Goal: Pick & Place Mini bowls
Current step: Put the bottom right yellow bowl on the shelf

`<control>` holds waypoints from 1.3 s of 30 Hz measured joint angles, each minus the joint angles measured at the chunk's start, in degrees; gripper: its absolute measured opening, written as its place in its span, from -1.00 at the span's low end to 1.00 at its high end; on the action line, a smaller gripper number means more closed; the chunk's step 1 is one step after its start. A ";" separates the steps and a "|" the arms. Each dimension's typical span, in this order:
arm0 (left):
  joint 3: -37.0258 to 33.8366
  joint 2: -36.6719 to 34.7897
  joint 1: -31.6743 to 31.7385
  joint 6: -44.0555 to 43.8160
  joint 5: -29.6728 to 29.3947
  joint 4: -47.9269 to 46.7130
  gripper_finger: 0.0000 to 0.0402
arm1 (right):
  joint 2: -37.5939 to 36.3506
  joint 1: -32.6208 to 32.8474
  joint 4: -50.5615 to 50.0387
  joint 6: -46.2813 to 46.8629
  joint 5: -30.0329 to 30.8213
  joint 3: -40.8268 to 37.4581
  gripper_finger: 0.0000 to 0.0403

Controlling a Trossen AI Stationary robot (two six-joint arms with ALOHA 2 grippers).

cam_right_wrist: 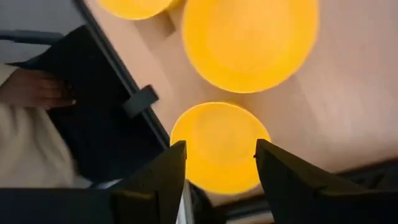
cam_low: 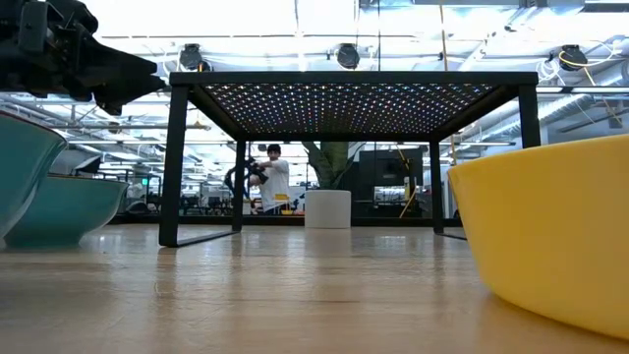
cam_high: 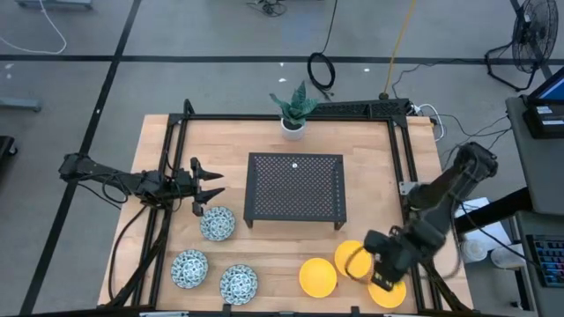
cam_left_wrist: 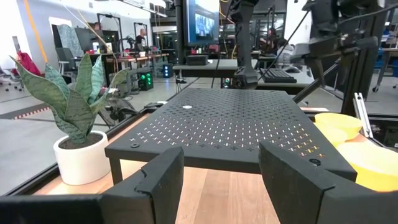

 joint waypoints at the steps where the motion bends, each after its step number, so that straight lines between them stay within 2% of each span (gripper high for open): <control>1: 0.00 0.00 0.02 0.00 0.00 0.00 0.05 | 0.20 1.55 -0.42 0.01 2.76 0.01 -0.10; 4: 0.00 0.00 0.02 -0.02 0.00 0.00 0.05 | 1.21 5.99 -2.60 1.65 10.37 0.02 -0.10; 7: 0.00 0.00 0.02 -0.01 0.00 0.00 0.05 | 2.21 8.87 -4.98 4.07 14.15 0.02 -0.10; 13: 0.00 0.00 0.02 -0.01 0.00 0.00 0.05 | 3.88 11.78 -6.53 8.11 14.53 -1.43 -0.10; 21: 0.00 0.00 0.01 -0.01 0.00 0.00 0.05 | 3.06 12.01 4.28 9.25 14.08 -12.23 -0.10; 23: 0.00 0.00 0.02 -0.02 0.00 0.00 0.05 | 2.83 12.01 7.09 8.82 13.69 -14.59 -0.10; 30: 0.00 0.00 0.00 -0.02 0.00 -0.01 0.05 | 2.62 12.01 22.94 5.78 6.86 -24.33 -0.10; 35: 0.00 0.00 0.02 -0.02 0.00 0.00 0.05 | 2.64 11.86 30.42 10.58 0.81 -31.12 -0.10; 39: 0.00 0.00 0.01 -0.01 0.00 0.00 0.05 | 2.40 11.79 31.95 14.80 -0.34 -32.93 -0.10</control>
